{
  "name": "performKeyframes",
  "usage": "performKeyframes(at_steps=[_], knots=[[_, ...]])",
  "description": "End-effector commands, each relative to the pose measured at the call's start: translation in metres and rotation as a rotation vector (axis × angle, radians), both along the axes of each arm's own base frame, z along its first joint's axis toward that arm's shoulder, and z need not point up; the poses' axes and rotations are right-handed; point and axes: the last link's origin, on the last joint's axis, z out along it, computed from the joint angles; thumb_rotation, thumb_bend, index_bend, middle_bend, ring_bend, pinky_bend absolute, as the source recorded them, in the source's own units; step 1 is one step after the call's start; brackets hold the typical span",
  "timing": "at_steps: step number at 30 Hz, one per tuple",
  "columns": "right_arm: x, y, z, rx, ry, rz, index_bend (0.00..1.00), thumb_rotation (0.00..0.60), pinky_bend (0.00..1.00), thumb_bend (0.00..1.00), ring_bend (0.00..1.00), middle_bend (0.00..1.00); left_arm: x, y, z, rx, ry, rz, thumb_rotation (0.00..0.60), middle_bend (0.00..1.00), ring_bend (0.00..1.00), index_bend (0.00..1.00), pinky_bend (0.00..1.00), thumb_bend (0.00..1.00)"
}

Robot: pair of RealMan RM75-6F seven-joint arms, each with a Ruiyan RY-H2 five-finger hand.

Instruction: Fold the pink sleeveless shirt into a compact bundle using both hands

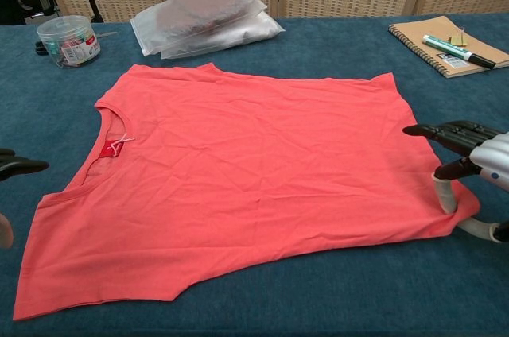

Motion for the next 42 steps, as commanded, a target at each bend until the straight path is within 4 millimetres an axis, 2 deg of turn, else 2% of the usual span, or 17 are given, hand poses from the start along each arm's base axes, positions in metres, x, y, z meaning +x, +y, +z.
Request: performKeyframes(at_steps=[1,14,32,42], knots=[[0.000,0.000,0.000,0.001,0.000,-0.001,0.60,0.600,0.00,0.41,0.00,0.00,0.001,-0.003,-0.008,-0.021,-0.006,-0.018,0.600,0.00,0.00,0.46,0.00,0.04],[0.000,0.000,0.000,-0.003,0.004,0.000,0.60,0.600,0.00,0.42,0.00,0.00,0.007,-0.007,-0.027,-0.065,-0.046,-0.034,0.600,0.00,0.00,0.47,0.00,0.10],[0.001,-0.001,0.002,-0.006,0.002,-0.003,0.60,0.600,0.00,0.43,0.00,0.00,0.020,0.001,-0.046,-0.070,-0.068,-0.027,0.600,0.00,0.00,0.47,0.00,0.15],[0.001,-0.002,0.003,-0.007,0.000,-0.004,0.60,0.600,0.00,0.44,0.00,0.00,0.028,0.005,-0.050,-0.069,-0.077,-0.032,0.600,0.00,0.00,0.50,0.00,0.30]])
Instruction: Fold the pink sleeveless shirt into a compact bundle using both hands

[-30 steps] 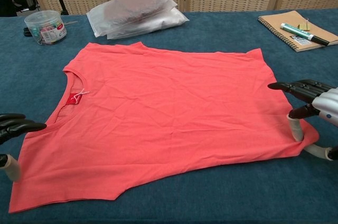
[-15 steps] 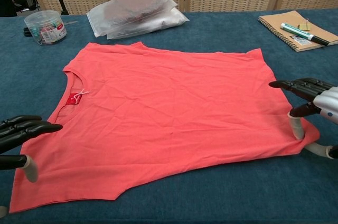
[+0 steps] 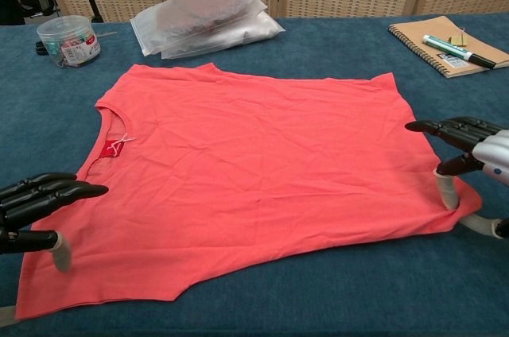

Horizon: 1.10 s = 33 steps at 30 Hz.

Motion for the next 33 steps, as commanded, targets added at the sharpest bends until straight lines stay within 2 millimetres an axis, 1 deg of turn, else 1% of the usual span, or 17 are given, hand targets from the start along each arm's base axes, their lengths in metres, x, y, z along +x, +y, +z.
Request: performKeyframes(at_steps=[1,5,12,20,28,33], knots=[[0.000,0.000,0.000,-0.001,-0.001,0.001,0.60,0.600,0.00,0.44,0.00,0.00,0.001,0.001,0.000,0.001,-0.003,0.001,0.600,0.00,0.00,0.50,0.00,0.31],[0.000,0.000,0.001,-0.002,-0.001,-0.001,0.60,0.600,0.00,0.44,0.00,0.00,0.003,0.003,0.002,0.004,-0.010,0.000,0.600,0.00,0.00,0.50,0.00,0.35],[0.000,-0.001,0.001,-0.002,0.001,-0.003,0.60,0.600,0.00,0.44,0.00,0.00,0.007,0.006,0.001,0.007,-0.006,0.001,0.600,0.00,0.00,0.50,0.00,0.35],[0.000,-0.002,0.002,-0.005,-0.001,-0.007,0.60,0.600,0.00,0.47,0.00,0.00,0.012,0.009,0.000,0.006,-0.016,-0.001,0.600,0.00,0.00,0.51,0.00,0.39],[-0.001,-0.003,0.002,-0.006,0.006,-0.007,0.60,0.600,0.00,0.47,0.00,0.00,0.012,0.010,-0.001,0.004,-0.018,0.008,0.600,0.00,0.00,0.52,0.00,0.41],[-0.002,-0.003,0.002,-0.010,0.009,-0.009,0.60,0.600,0.00,0.47,0.00,0.00,0.012,0.010,-0.003,-0.004,-0.023,0.016,0.600,0.00,0.00,0.53,0.00,0.44]])
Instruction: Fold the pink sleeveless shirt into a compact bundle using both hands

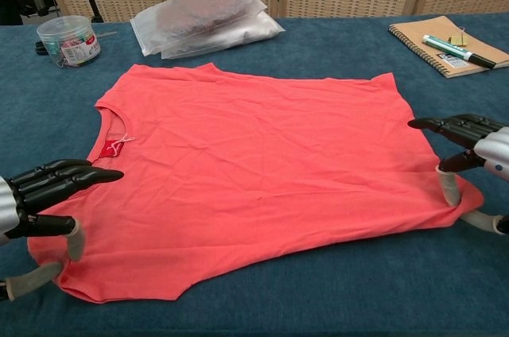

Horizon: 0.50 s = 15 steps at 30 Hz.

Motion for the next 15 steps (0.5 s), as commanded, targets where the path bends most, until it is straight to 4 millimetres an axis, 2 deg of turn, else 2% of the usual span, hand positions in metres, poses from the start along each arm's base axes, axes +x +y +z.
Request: performKeyframes(at_steps=[1,7,15], knots=[[0.0000,-0.0001,-0.0001,0.000,0.001,0.000,0.60,0.600,0.00,0.47,0.00,0.00,-0.0003,-0.0002,-0.0006,-0.006,-0.004,0.004,0.600,0.00,0.00,0.53,0.00,0.44],[-0.0009,-0.0004,-0.0009,0.004,0.003,-0.006,0.60,0.600,0.00,0.47,0.00,0.00,-0.0040,0.0000,-0.0015,-0.025,-0.013,0.035,0.600,0.00,0.00,0.55,0.00,0.43],[-0.0010,-0.0007,-0.0007,0.004,0.002,-0.007,0.60,0.600,0.00,0.47,0.00,0.00,-0.0059,0.0008,-0.0004,-0.026,-0.025,0.050,0.600,0.00,0.00,0.68,0.00,0.44]])
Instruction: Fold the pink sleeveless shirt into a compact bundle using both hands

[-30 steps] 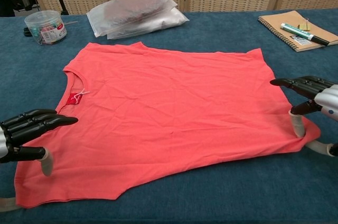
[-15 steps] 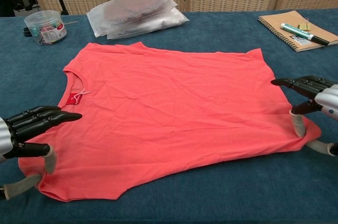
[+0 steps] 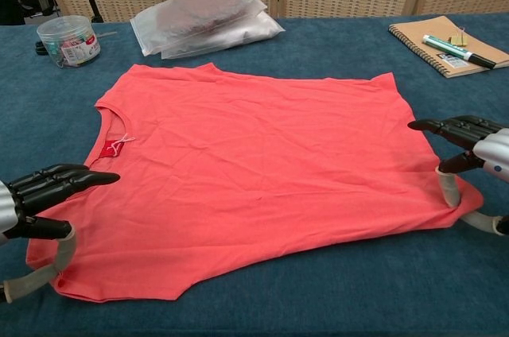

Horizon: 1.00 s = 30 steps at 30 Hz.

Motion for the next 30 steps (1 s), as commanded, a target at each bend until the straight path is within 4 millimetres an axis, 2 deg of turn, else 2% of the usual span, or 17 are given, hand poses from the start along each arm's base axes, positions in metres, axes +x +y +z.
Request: performKeyframes(at_steps=[1,6,17,23,30], knots=[[0.000,0.000,0.000,-0.002,-0.001,-0.002,0.60,0.600,0.00,0.47,0.00,0.00,-0.001,0.001,0.001,0.005,-0.006,0.006,0.600,0.00,0.00,0.69,0.00,0.44],[0.000,-0.001,0.001,-0.004,-0.003,-0.002,0.60,0.600,0.00,0.47,0.00,0.00,-0.001,0.002,0.003,0.012,-0.013,0.011,0.600,0.00,0.00,0.73,0.00,0.46],[0.002,0.001,0.005,0.007,-0.028,0.007,0.60,0.600,0.00,0.47,0.00,0.00,0.002,0.002,0.011,0.020,-0.041,0.004,0.600,0.00,0.00,0.74,0.00,0.48],[0.016,-0.007,0.022,-0.011,-0.099,0.031,0.61,0.600,0.00,0.47,0.00,0.00,0.013,0.015,0.037,0.110,-0.087,-0.018,0.600,0.00,0.00,0.74,0.00,0.49],[0.030,-0.032,0.045,-0.062,-0.147,-0.002,0.61,0.600,0.00,0.47,0.00,0.00,0.030,0.055,0.072,0.230,-0.133,0.005,0.600,0.00,0.00,0.74,0.00,0.49]])
